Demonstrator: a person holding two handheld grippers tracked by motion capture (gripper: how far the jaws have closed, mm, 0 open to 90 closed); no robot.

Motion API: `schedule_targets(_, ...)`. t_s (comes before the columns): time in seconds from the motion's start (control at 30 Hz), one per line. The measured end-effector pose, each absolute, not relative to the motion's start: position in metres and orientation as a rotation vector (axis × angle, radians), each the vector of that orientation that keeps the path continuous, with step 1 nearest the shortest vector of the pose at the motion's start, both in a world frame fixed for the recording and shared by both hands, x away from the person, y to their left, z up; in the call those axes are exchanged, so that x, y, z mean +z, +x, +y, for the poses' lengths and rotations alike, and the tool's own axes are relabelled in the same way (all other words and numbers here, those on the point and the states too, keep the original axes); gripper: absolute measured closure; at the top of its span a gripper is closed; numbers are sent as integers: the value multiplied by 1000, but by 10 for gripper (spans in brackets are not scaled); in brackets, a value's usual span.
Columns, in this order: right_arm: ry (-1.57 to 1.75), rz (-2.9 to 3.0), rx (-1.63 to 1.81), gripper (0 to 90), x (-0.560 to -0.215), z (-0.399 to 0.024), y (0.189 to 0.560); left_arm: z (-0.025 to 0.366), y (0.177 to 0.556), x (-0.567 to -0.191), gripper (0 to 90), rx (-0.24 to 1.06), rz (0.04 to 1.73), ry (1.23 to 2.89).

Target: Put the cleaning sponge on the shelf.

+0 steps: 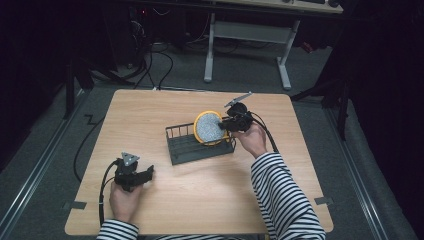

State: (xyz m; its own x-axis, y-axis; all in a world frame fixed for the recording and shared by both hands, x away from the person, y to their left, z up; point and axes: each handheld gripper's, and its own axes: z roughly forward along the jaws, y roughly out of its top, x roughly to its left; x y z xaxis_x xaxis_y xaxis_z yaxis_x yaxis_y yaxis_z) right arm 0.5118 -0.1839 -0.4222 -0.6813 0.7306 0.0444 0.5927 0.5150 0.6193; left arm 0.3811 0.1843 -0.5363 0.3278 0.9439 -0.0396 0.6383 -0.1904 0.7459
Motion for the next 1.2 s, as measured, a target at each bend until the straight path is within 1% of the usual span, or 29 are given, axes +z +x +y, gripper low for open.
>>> schedule_targets(0.23, 1153, 2572, 895, 782, -425, -185, 513, 184, 381, -536, 295, 577, 1391, 1919)
schedule_targets(0.27, 1163, 2563, 895, 754, -425, -184, 512, 184, 381, -536, 295, 577, 1391, 1919)
schedule_targets(0.3, 1163, 2563, 895, 754, -425, -184, 512, 184, 381, -536, 295, 577, 1391, 1919)
schedule_targets(0.5, 1171, 2510, 899, 555, -422, -188, 509, 184, 381, -536, 295, 576, 1391, 1919)
schedule_targets(0.6, 1178, 2471, 925, 501, -419, -192, 505, 184, 381, -536, 295, 577, 1391, 1919)
schedule_targets(0.87, 1217, 2379, 1003, 495, -406, -216, 489, 184, 381, -536, 295, 578, 1391, 1919)
schedule_targets(1.13, 1280, 2272, 1045, 513, -402, -260, 455, 184, 381, -536, 295, 582, 1391, 1922)
schedule_targets(1.17, 1280, 2272, 1045, 513, -402, -260, 455, 184, 381, -536, 295, 582, 1391, 1922)
schedule_targets(1.2, 1293, 2248, 1061, 520, -403, -270, 447, 184, 381, -536, 295, 582, 1391, 1922)
